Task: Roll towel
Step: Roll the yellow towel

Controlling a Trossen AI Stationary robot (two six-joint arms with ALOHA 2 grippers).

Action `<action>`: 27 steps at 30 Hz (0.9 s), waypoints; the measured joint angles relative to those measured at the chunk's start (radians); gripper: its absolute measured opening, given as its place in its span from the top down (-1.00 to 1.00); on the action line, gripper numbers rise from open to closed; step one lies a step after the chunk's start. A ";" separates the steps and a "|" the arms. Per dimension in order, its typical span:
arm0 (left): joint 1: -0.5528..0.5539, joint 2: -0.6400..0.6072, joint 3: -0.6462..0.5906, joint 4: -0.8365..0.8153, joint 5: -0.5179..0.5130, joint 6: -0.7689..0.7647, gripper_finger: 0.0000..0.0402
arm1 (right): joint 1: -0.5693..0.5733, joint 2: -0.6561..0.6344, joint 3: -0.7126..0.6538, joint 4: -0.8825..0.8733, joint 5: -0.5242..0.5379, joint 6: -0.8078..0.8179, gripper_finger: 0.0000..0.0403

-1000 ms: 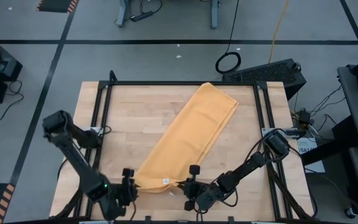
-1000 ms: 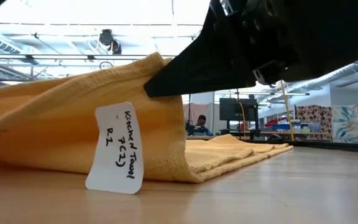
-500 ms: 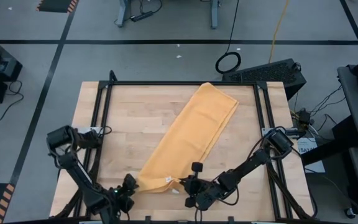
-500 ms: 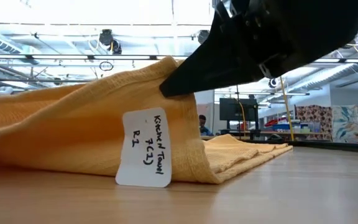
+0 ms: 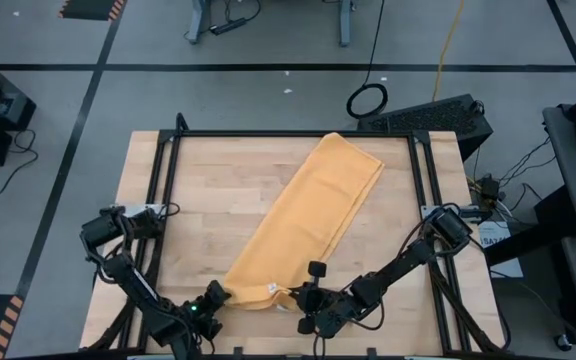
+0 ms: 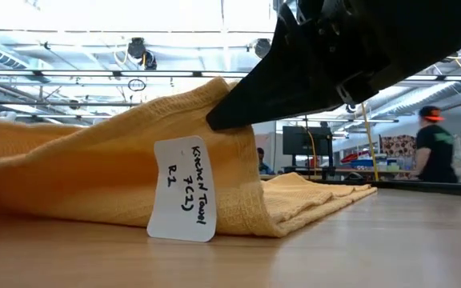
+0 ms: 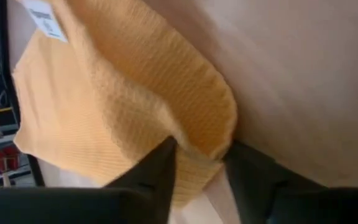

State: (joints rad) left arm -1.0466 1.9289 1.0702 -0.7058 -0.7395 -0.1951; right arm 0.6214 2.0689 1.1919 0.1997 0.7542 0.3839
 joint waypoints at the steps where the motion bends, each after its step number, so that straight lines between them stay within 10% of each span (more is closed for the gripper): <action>1: 0.000 0.000 0.000 0.001 -0.008 -0.002 0.45 | 0.003 0.000 0.000 -0.001 -0.001 0.006 1.00; 5: -0.003 -0.010 0.008 -0.017 -0.023 -0.074 0.91 | 0.019 -0.031 -0.001 -0.063 -0.019 0.062 1.00; 18: 0.053 -0.276 0.053 0.269 -0.251 -0.034 0.97 | 0.176 -0.313 0.000 -0.508 -0.094 0.298 1.00; 27: 0.185 -0.221 0.053 0.551 0.122 0.004 0.98 | 0.312 -0.344 0.000 -0.615 -0.166 0.542 1.00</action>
State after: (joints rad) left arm -0.8613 1.7079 1.1229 -0.1544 -0.6179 -0.1908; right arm 0.9334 1.7244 1.1923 -0.4152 0.5883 0.9263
